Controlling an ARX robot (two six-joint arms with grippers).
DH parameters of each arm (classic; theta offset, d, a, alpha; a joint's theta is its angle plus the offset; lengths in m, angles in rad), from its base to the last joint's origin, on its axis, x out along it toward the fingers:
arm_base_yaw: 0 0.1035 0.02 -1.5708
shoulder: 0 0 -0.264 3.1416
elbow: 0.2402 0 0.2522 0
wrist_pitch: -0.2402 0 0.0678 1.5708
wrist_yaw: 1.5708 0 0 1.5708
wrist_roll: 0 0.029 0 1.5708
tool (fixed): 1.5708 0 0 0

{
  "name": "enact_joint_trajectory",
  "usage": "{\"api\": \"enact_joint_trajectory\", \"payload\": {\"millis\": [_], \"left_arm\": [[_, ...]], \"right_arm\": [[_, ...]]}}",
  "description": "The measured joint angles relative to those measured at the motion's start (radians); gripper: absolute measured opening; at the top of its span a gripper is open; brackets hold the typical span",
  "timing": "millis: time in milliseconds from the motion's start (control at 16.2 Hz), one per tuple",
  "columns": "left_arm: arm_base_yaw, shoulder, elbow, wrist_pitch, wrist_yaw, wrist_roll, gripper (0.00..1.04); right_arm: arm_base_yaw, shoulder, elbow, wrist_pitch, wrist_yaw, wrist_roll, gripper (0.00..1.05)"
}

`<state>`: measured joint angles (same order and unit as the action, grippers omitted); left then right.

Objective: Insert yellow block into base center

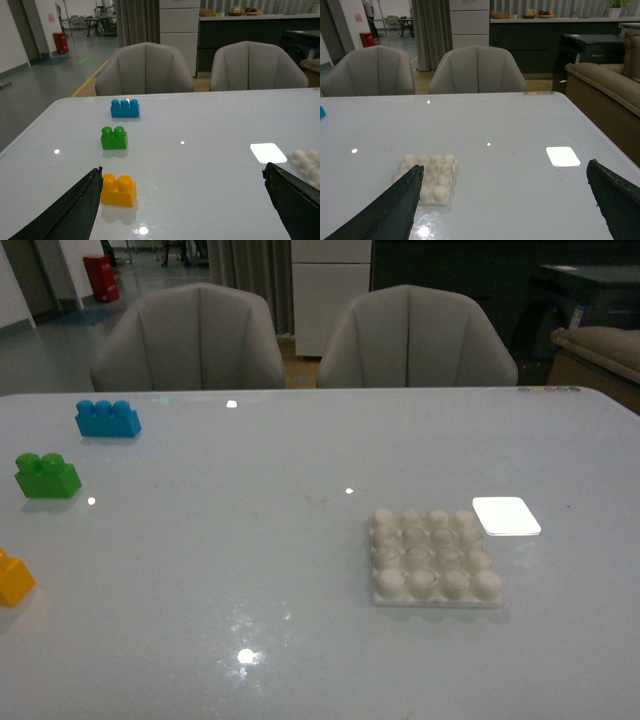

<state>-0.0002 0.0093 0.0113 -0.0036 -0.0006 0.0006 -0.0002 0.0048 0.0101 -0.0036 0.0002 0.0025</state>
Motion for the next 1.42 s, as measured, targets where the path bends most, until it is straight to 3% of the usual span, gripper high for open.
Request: {"api": "enact_joint_trajectory", "payload": {"millis": [680, 742, 804, 928, 1052, 1113, 1423], "left_arm": [[0.0, 0.0, 0.0, 0.0, 0.0, 0.0, 0.98], [0.0, 0.0, 0.0, 0.0, 0.0, 0.0, 0.98], [0.0, 0.0, 0.0, 0.0, 0.0, 0.0, 0.98], [0.0, 0.0, 0.0, 0.0, 0.0, 0.0, 0.98], [0.0, 0.0, 0.0, 0.0, 0.0, 0.0, 0.98], [0.0, 0.0, 0.0, 0.0, 0.0, 0.0, 0.98], [0.0, 0.0, 0.0, 0.0, 0.0, 0.0, 0.98]], "right_arm": [[0.0, 0.0, 0.0, 0.0, 0.0, 0.0, 0.98], [0.02, 0.017, 0.011, -0.039, 0.063, -0.01, 0.98], [0.043, 0.16, 0.045, 0.032, 0.171, -0.033, 0.98], [-0.018, 0.449, 0.189, 0.284, 0.18, -0.055, 0.98], [-0.014, 0.791, 0.378, 0.521, 0.145, -0.056, 0.98], [-0.014, 0.983, 0.481, 0.556, 0.132, -0.044, 0.98], [0.042, 1.712, 0.882, 0.378, 0.106, 0.054, 0.98]]}}
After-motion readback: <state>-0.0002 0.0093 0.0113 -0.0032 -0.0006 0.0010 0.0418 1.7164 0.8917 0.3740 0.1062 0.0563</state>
